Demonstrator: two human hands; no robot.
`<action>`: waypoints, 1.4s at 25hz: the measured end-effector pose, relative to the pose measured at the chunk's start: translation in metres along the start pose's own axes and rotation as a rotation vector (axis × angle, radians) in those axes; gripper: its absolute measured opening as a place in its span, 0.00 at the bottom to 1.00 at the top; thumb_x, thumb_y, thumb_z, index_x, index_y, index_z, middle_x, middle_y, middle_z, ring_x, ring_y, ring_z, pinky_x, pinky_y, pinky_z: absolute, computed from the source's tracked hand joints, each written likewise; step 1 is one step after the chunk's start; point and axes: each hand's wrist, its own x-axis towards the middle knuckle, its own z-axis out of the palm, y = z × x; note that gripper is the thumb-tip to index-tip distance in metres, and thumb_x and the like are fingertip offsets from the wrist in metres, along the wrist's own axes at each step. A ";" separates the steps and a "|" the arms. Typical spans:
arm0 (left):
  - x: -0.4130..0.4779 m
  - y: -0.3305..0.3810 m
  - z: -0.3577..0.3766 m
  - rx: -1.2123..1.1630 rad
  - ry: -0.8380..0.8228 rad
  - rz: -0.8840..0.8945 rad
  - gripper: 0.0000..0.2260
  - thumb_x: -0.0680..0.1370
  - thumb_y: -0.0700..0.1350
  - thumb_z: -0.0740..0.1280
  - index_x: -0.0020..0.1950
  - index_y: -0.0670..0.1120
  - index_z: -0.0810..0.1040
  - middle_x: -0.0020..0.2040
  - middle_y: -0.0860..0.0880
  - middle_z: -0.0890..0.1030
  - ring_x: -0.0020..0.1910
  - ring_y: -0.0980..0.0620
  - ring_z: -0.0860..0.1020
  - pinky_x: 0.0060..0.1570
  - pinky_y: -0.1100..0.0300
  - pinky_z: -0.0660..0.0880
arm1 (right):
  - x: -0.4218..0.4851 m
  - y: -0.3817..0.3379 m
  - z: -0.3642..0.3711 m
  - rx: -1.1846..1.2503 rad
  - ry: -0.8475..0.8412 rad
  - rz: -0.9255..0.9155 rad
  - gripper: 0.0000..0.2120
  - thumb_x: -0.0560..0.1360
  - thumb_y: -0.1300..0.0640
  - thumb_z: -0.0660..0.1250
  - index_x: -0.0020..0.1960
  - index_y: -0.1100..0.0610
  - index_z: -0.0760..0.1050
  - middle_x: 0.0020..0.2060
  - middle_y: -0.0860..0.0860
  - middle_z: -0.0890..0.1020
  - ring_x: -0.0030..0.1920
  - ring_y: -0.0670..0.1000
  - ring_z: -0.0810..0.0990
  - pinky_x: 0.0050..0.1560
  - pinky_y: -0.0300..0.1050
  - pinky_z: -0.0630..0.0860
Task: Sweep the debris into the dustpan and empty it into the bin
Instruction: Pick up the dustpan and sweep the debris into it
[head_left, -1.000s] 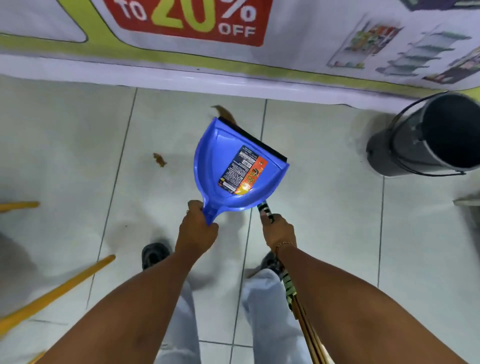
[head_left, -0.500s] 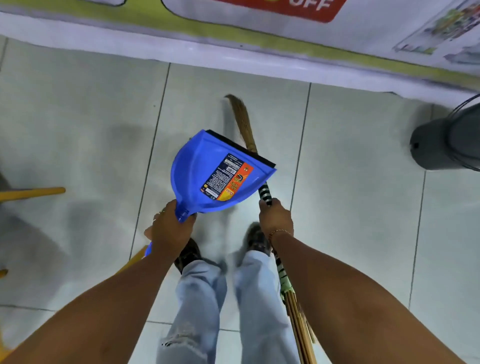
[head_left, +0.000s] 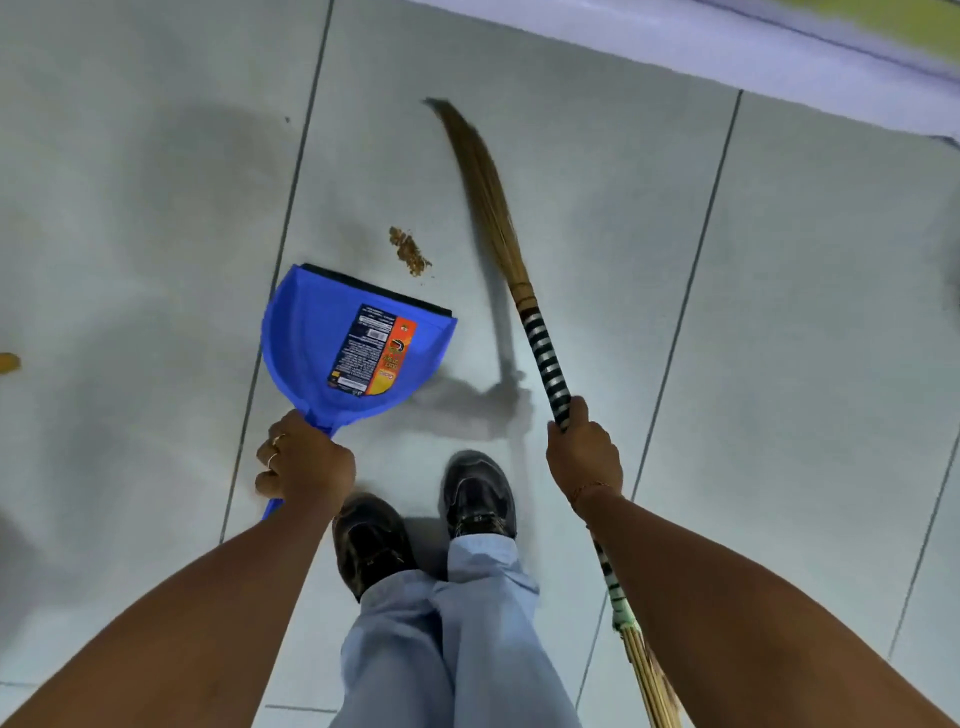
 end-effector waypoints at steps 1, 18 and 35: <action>0.014 -0.002 0.006 0.014 0.011 0.026 0.23 0.72 0.33 0.64 0.66 0.37 0.64 0.64 0.35 0.70 0.65 0.36 0.66 0.63 0.40 0.65 | 0.010 0.001 0.009 0.004 0.006 0.028 0.16 0.79 0.59 0.56 0.66 0.59 0.65 0.56 0.61 0.77 0.51 0.63 0.78 0.48 0.52 0.74; 0.122 -0.029 0.011 0.376 0.219 0.447 0.27 0.73 0.27 0.59 0.70 0.30 0.55 0.42 0.25 0.74 0.38 0.27 0.75 0.39 0.37 0.73 | 0.025 0.062 0.024 -0.270 0.174 0.173 0.15 0.70 0.71 0.56 0.55 0.61 0.70 0.52 0.60 0.78 0.55 0.62 0.73 0.54 0.56 0.69; 0.131 -0.039 0.006 0.364 0.248 0.474 0.28 0.73 0.27 0.61 0.71 0.31 0.54 0.42 0.26 0.75 0.36 0.28 0.75 0.38 0.38 0.74 | 0.080 0.001 0.005 0.037 0.299 0.234 0.12 0.73 0.67 0.57 0.57 0.61 0.67 0.55 0.61 0.78 0.57 0.64 0.76 0.57 0.61 0.71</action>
